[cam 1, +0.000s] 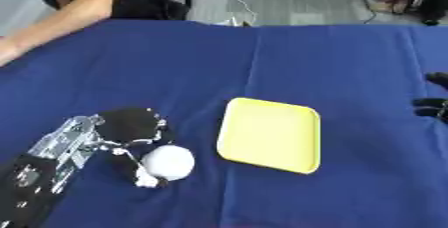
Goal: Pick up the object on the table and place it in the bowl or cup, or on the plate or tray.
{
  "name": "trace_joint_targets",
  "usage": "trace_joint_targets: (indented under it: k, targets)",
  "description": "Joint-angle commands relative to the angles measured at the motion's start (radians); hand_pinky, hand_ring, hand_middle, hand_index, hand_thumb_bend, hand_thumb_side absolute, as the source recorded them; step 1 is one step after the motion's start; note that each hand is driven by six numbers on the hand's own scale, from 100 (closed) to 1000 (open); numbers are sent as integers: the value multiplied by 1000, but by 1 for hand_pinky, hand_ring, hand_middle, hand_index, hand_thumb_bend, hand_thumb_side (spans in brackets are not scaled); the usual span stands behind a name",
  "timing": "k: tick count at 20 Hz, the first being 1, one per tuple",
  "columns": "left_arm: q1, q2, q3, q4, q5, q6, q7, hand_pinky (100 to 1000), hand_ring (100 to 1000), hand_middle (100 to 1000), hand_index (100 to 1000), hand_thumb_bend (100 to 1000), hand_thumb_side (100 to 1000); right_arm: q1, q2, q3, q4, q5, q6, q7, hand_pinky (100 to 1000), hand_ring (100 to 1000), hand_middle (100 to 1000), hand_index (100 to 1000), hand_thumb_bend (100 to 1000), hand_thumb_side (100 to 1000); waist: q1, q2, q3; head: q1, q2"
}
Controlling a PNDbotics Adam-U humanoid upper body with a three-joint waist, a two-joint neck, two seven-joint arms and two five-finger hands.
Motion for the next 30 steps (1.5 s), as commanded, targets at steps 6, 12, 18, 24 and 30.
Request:
trace_joint_targets:
  k: [6, 12, 18, 24, 30]
  targets:
    - [34, -45, -28, 198, 205, 129, -166, 100, 100, 135, 305, 100, 879, -5, -18, -7, -10, 0, -3, 0, 781, 780, 992, 1000, 100, 948, -8, 5, 0, 5, -5]
    - [31, -39, -28, 130, 380, 183, -226, 100, 100, 124, 286, 100, 830, -4, -19, -7, -10, 0, -3, 1, 781, 780, 992, 1000, 100, 948, -8, 4, 1, 5, -5]
    - [28, -32, -34, 70, 452, 221, -272, 100, 100, 124, 284, 100, 823, -5, -19, -8, -9, -1, -3, 1, 781, 780, 992, 1000, 100, 948, -7, 4, -1, 6, -6]
    - [26, -32, -34, 43, 478, 235, -281, 100, 100, 122, 282, 100, 823, -4, -19, -8, -9, -1, -2, 2, 781, 780, 992, 1000, 100, 948, -7, 4, -1, 6, -7]
    - [25, -39, -33, 34, 501, 249, -282, 100, 100, 118, 280, 100, 829, -4, -19, -8, -9, -1, -2, 3, 781, 780, 992, 1000, 100, 949, -7, 4, 1, 7, -7]
